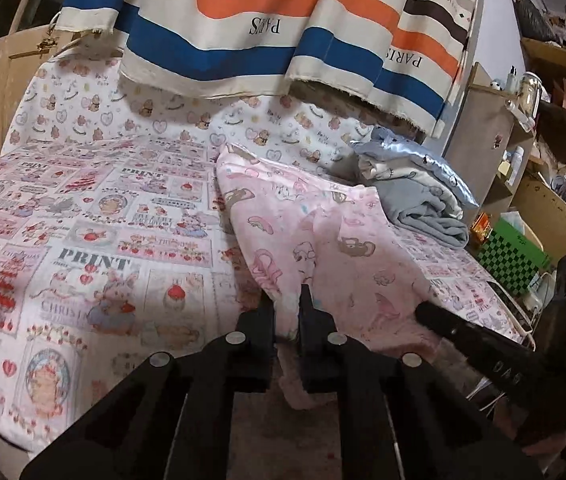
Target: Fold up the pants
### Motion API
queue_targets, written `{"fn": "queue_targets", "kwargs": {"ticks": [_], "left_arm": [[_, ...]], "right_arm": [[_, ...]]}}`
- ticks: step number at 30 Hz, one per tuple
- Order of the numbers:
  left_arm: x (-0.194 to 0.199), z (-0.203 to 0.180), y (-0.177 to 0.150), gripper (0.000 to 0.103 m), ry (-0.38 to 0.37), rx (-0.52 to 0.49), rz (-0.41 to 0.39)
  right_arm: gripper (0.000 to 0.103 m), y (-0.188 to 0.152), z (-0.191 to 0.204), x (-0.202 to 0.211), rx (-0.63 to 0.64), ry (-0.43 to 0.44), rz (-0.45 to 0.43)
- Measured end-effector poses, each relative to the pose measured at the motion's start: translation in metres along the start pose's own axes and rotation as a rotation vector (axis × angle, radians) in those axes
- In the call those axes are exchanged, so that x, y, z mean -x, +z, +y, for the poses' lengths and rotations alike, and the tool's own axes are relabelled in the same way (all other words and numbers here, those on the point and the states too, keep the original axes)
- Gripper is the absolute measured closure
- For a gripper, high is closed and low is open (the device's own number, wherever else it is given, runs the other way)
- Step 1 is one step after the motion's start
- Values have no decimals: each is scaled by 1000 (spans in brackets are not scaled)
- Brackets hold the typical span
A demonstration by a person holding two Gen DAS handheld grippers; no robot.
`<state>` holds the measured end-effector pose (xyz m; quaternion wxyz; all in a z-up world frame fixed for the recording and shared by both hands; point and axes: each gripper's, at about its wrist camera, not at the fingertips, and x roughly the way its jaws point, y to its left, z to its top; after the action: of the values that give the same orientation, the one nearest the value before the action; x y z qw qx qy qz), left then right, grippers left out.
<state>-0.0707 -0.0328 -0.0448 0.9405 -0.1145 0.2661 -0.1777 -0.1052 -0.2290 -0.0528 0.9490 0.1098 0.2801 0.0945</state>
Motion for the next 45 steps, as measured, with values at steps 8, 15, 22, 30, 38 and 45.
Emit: {"fn": "queue_targets", "kwargs": {"ticks": [8, 15, 22, 30, 38, 45], "left_arm": [[-4, -1, -12, 89, 40, -15, 22], [12, 3, -7, 51, 93, -58, -33], [29, 12, 22, 18, 149, -124, -119], [29, 22, 88, 15, 151, -216, -143], [-10, 26, 177, 15, 181, -235, -226], [-82, 14, 241, 15, 164, -206, -227]], "right_arm": [[101, -6, -4, 1, 7, -7, 13], [99, -3, -13, 6, 7, 3, 1], [78, 18, -30, 21, -5, -61, -76], [42, 71, -50, 36, 56, -58, -163], [40, 160, -75, 2, 112, -71, -130], [40, 255, -86, -39, 81, -85, -156]]}}
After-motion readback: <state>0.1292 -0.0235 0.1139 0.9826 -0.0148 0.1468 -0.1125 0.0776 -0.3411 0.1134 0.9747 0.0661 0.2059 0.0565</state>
